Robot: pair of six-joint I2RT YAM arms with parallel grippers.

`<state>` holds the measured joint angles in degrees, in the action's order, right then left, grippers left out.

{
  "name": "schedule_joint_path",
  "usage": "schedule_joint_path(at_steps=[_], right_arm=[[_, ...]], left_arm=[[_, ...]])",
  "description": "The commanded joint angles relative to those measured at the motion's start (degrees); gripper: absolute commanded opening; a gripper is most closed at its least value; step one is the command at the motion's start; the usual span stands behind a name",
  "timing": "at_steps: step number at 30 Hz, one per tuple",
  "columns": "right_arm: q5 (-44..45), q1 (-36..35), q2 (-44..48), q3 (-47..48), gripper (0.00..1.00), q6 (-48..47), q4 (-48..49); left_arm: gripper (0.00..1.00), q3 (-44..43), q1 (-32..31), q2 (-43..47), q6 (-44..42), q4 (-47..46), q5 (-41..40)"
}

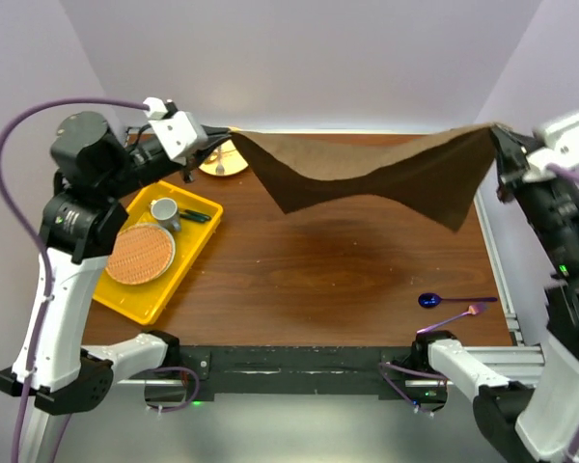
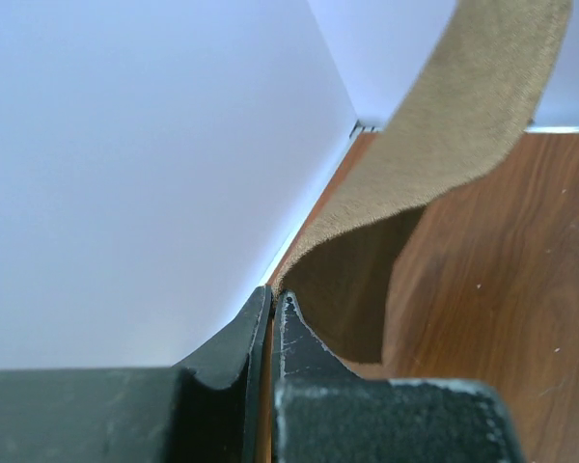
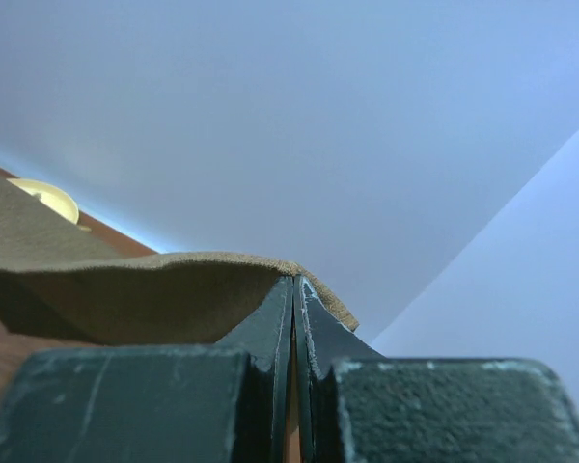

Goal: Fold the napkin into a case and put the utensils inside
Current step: Flatten out the crumpled napkin at the center of the board.

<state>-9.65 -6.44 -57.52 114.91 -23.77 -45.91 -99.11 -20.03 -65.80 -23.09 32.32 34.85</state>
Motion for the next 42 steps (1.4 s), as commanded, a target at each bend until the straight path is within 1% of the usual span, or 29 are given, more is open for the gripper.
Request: schedule_joint_path(at_steps=[1, 5, 7, 9, 13, 16, 17, 18, 19, 21, 22, 23, 25, 26, 27, 28, 29, 30, 31, 32, 33, 35, 37, 38, 40, 42], right_arm=[[-3.27, -0.15, 0.13, 3.11, 0.00, -1.10, -4.79], [-1.87, -0.07, -1.63, 3.48, 0.00, -1.46, -5.60], [-0.29, -0.15, -3.30, 2.60, 0.00, -1.19, -5.76], [1.29, -0.15, -4.62, 1.55, 0.00, -1.54, -5.51], [4.28, -0.07, -6.28, -10.39, 0.00, -3.65, 1.59], [5.87, -0.07, -8.31, -18.83, 0.00, -5.06, 6.07], [6.13, -0.07, -9.62, -21.11, 0.00, -5.84, 7.75], [6.40, -0.07, -10.33, -25.83, 0.00, -6.11, 9.68], [6.31, 0.02, -11.21, -27.97, 0.00, -6.37, 13.70], [5.52, 0.28, -15.15, -32.36, 0.00, -6.90, 17.24], [5.35, 0.28, -16.91, -33.17, 0.00, -6.73, 20.56], [5.00, 0.37, -21.36, -33.61, 0.00, -6.38, 21.99], [3.95, 0.81, -26.04, -33.44, 0.00, -5.94, 25.50], [3.33, 1.25, -31.20, -33.00, 0.00, -5.76, 26.22], [2.89, 1.34, -33.69, -31.69, 0.00, -5.76, 27.01], [2.45, 1.43, -36.50, -30.81, 0.00, -5.50, 28.41], [2.09, 1.69, -41.22, -29.67, 0.00, -5.32, 28.77], [1.83, 1.86, -44.14, -26.96, 0.00, -5.15, 28.95], [1.31, 1.95, -46.61, -25.28, 0.00, -5.15, 28.34], [1.13, 2.04, -48.81, -23.52, 0.00, -5.15, 27.81], [1.04, 2.04, -53.36, -20.37, 0.00, -5.15, 27.37], [0.69, 2.04, -57.25, -16.93, 0.00, -5.15, 26.40], [0.95, 2.13, -62.00, -11.84, 0.00, -4.97, 24.65], [0.95, 2.22, -63.06, -8.42, 0.00, -4.88, 23.77], [0.86, 2.39, -64.30, -6.20, 0.00, -5.06, 21.48], [0.34, 2.83, -63.86, -5.14, 0.00, -6.02, 19.56]], left_arm=[[0.00, -7.04, 0.08, -0.64, 6.11, 2.75, 1.10], [0.00, -9.61, 0.17, -3.19, 7.80, 3.81, -0.13], [0.00, -9.26, 0.08, -4.24, 7.36, 4.33, -3.28], [0.00, -9.87, 0.17, -7.22, 7.36, 5.91, -5.31], [0.00, -9.53, 0.52, -15.65, 8.06, 7.59, -11.11], [0.00, -6.19, 1.48, -19.97, 8.24, 5.66, -16.12], [0.00, -5.66, 1.92, -23.46, 8.59, 4.17, -16.91], [0.00, -4.96, 2.97, -25.41, 9.11, 3.20, -16.83], [0.00, -4.95, 3.42, -29.69, 9.38, 2.41, -17.09], [0.00, -5.04, 3.95, -34.37, 9.56, -0.31, -17.01], [0.00, -4.95, 3.95, -38.66, 9.56, -1.37, -17.18], [0.00, -4.95, 4.12, -40.70, 9.56, -3.81, -17.18], [0.00, -5.21, 4.21, -46.49, 8.59, -5.94, -17.27], [0.00, -5.82, 4.47, -48.35, 8.24, -8.30, -17.36], [0.00, -6.61, 4.56, -50.37, 7.19, -9.19, -17.53], [0.00, -7.67, 4.65, -54.31, 6.92, -10.16, -17.97], [0.00, -10.64, 5.09, -56.43, 6.92, -10.25, -17.98], [0.00, -12.67, 5.26, -58.63, 6.83, -10.17, -17.45], [0.00, -14.69, 5.35, -62.83, 6.66, -9.21, -17.97], [0.00, -18.71, 5.53, -64.87, 5.96, -8.68, -18.15], [0.00, -20.49, 5.70, -68.20, 5.52, -8.15, -17.98], [0.00, -23.83, 6.14, -70.33, 4.73, -7.62, -18.33], [0.00, -24.29, 6.41, -71.31, 4.20, -8.32, -17.80], [0.00, -24.11, 6.50, -71.40, 3.33, -8.32, -17.19], [0.00, -23.15, 6.50, -70.17, 2.18, -7.97, -15.78], [0.00, -20.17, 6.50, -67.37, 0.77, -7.71, -14.73]])
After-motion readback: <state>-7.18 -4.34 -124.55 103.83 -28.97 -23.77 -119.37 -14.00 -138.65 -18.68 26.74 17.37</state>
